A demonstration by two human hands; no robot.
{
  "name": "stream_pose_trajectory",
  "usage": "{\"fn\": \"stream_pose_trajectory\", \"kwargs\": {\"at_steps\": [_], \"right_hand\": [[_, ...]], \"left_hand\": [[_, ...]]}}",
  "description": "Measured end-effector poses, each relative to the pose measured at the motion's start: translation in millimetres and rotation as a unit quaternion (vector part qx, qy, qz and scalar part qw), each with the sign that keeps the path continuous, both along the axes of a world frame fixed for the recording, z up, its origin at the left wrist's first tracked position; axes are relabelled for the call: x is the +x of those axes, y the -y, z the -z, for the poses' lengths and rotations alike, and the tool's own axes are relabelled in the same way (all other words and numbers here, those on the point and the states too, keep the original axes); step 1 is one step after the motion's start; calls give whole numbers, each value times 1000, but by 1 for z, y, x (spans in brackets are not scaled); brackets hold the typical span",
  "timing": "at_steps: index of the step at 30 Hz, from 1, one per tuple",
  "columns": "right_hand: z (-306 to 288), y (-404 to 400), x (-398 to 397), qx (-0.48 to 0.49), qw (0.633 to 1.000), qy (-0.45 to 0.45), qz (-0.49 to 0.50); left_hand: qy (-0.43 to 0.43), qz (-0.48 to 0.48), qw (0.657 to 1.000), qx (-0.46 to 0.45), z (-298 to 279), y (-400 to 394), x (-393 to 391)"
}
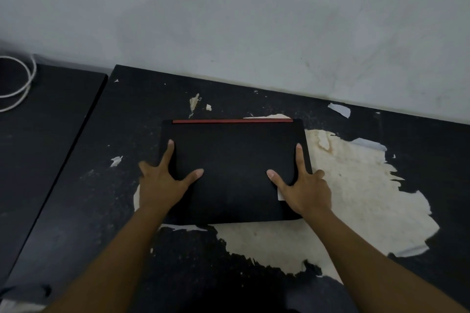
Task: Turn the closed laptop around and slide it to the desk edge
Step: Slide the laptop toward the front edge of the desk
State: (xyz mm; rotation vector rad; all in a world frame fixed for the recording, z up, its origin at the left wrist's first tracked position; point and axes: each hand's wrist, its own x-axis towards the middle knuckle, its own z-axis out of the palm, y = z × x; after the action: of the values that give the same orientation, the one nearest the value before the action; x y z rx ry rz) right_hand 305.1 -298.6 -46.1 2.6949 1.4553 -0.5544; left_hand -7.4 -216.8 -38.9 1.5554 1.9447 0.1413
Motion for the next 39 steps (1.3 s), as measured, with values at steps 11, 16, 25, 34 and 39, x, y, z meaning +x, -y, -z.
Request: {"fn": "stream_pose_trajectory", "kwargs": {"at_steps": [11, 16, 25, 34, 39], "right_hand": [[7, 9, -15, 34, 998, -41, 46], [15, 14, -22, 64, 996, -13, 64], [36, 18, -19, 116, 990, 23, 74], [45, 16, -14, 124, 989, 28, 69], [48, 12, -10, 133, 989, 30, 62]], "left_hand": [[92, -18, 991, 95, 17, -21, -6], [5, 12, 990, 140, 25, -18, 1], [-111, 1, 972, 205, 45, -9, 13], [-111, 9, 973, 202, 52, -14, 9], [-162, 14, 970, 181, 52, -13, 14]]}}
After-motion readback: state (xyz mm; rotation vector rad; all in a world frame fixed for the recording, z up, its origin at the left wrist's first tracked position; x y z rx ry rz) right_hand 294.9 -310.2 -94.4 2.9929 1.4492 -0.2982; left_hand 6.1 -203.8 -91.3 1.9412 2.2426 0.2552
